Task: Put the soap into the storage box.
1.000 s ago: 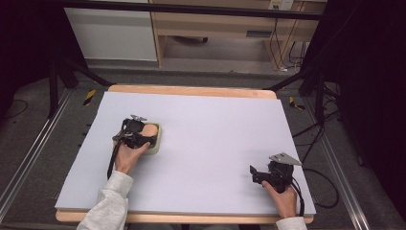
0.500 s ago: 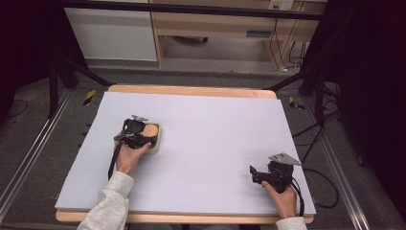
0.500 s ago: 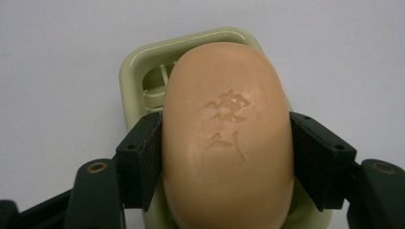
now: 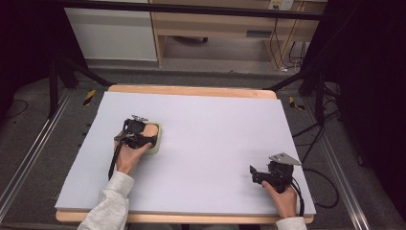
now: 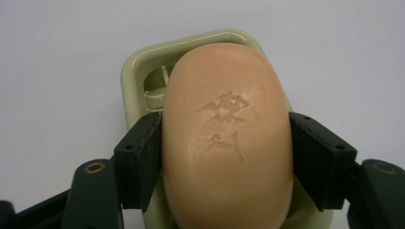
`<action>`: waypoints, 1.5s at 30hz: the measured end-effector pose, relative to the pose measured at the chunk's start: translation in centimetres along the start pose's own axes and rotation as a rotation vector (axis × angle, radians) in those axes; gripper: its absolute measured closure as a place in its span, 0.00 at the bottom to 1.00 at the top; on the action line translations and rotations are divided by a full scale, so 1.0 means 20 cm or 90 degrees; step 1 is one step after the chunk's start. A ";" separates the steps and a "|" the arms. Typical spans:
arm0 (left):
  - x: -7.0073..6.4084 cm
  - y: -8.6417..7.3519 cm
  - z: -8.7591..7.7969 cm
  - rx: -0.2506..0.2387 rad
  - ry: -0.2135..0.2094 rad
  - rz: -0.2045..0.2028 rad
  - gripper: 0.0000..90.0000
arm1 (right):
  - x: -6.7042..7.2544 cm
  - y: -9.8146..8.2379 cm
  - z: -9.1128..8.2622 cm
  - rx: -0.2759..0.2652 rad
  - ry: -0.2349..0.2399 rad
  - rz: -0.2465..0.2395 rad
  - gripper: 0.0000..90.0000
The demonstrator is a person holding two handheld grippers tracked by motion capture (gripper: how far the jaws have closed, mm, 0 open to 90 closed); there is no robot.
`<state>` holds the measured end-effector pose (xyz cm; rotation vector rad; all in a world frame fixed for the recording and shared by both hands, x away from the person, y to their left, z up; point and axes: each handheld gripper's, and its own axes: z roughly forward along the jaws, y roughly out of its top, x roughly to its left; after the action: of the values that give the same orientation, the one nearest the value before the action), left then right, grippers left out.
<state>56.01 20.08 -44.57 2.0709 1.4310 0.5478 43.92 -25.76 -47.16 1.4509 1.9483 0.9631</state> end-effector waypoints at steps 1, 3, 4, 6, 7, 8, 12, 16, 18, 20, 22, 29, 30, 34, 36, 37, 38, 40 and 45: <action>0.00 0.00 0.00 -0.002 0.000 0.000 0.35 | 0.00 0.00 0.00 0.000 -0.001 0.000 0.04; 0.00 0.00 -0.01 -0.009 0.004 -0.002 0.33 | 0.00 0.00 0.00 0.001 -0.002 -0.001 0.04; 0.01 0.00 -0.02 -0.014 0.006 -0.004 0.31 | 0.00 0.00 0.00 0.001 -0.001 -0.001 0.04; 0.02 0.00 -0.03 -0.020 0.004 -0.008 0.32 | 0.00 0.00 0.00 0.000 0.000 0.000 0.04; 0.02 0.00 -0.04 -0.021 0.004 -0.011 0.32 | 0.00 0.00 0.00 0.000 0.000 -0.001 0.04; 0.03 0.00 -0.04 -0.023 0.004 -0.012 0.32 | 0.00 0.00 0.00 0.000 -0.001 -0.001 0.04; 0.04 0.01 -0.08 -0.043 -0.007 -0.015 0.31 | 0.00 0.00 0.00 -0.001 0.000 0.000 0.04; 0.03 0.01 -0.14 -0.065 -0.022 -0.007 0.29 | 0.00 0.00 0.00 -0.001 -0.003 -0.003 0.04; 0.02 0.01 -0.16 -0.074 -0.033 0.000 0.29 | 0.00 0.00 0.00 -0.002 -0.003 -0.003 0.04; 0.01 0.01 -0.18 -0.082 -0.050 0.006 0.29 | 0.00 0.00 -0.01 -0.002 0.001 0.003 0.04; 0.00 0.00 -0.20 -0.088 -0.059 0.016 0.29 | -0.01 0.00 -0.01 -0.004 0.000 0.005 0.04; 0.00 -0.06 -0.28 -0.109 -0.070 0.041 0.28 | -0.02 0.00 -0.02 -0.008 -0.003 0.011 0.04; 0.00 -0.07 -0.28 -0.111 -0.071 0.043 0.28 | -0.02 0.00 -0.02 -0.008 -0.003 0.011 0.04; 0.02 -0.14 -0.31 -0.119 -0.073 0.042 0.27 | -0.02 0.00 -0.03 -0.007 -0.004 0.016 0.04; 0.03 -0.18 -0.31 -0.122 -0.074 0.040 0.27 | -0.02 -0.01 -0.03 -0.008 -0.004 0.016 0.04; 0.03 -0.20 -0.32 -0.125 -0.072 0.039 0.27 | -0.03 -0.01 -0.03 -0.007 -0.003 0.017 0.04; 0.04 -0.21 -0.33 -0.125 -0.070 0.040 0.27 | -0.03 -0.01 -0.03 -0.007 -0.004 0.017 0.04; 0.04 -0.24 -0.33 -0.130 -0.067 0.039 0.27 | -0.03 -0.01 -0.03 -0.006 -0.005 0.017 0.04; 0.06 -0.34 -0.36 -0.150 -0.069 0.034 0.25 | -0.03 -0.01 -0.03 -0.005 -0.006 0.022 0.04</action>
<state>47.20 24.61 -43.49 1.9250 1.1920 0.5859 43.44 -26.55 -46.95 1.4870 1.9166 0.9764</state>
